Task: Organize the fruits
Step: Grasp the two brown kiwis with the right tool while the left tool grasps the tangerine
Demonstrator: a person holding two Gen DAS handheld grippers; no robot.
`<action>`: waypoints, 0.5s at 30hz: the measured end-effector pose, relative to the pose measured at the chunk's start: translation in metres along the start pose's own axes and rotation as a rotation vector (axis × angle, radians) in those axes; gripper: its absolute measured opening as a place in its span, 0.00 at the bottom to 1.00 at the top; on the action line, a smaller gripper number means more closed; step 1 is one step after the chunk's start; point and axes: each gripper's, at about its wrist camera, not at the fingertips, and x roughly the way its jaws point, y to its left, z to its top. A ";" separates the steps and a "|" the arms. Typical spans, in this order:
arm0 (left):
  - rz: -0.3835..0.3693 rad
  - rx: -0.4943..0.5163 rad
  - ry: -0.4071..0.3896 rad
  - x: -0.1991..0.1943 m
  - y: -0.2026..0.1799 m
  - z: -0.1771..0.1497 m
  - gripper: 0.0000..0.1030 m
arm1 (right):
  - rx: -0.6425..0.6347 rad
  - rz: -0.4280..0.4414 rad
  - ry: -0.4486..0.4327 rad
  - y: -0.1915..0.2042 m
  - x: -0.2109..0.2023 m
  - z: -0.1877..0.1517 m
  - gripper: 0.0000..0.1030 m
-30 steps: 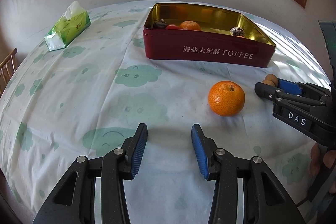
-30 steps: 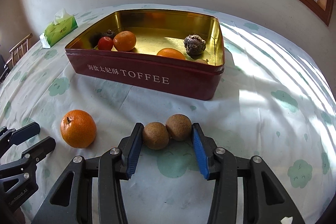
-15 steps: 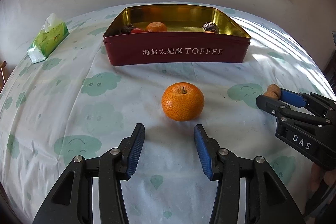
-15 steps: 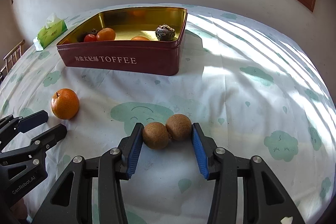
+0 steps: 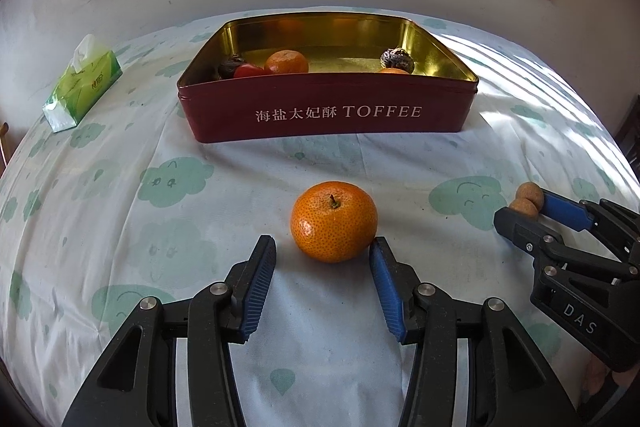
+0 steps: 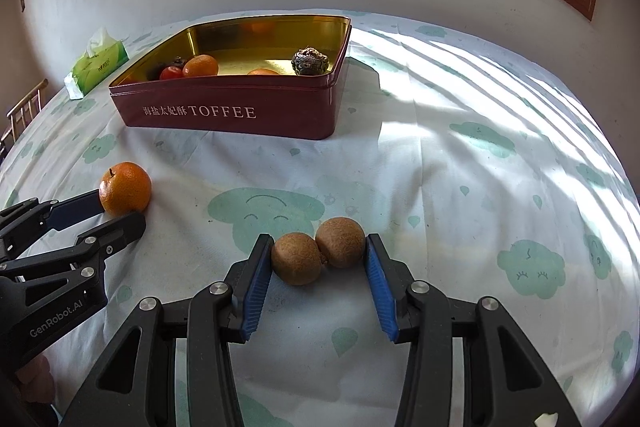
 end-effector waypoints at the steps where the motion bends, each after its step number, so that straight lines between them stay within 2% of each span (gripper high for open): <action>1: 0.000 0.000 -0.001 0.001 -0.001 0.001 0.49 | 0.000 0.000 0.000 0.000 0.000 0.000 0.42; 12: 0.002 0.004 -0.007 0.007 -0.003 0.009 0.49 | -0.001 -0.001 0.000 0.000 0.000 0.000 0.42; 15: -0.004 0.021 -0.016 0.007 -0.005 0.009 0.45 | -0.001 -0.001 0.000 0.000 0.000 0.000 0.42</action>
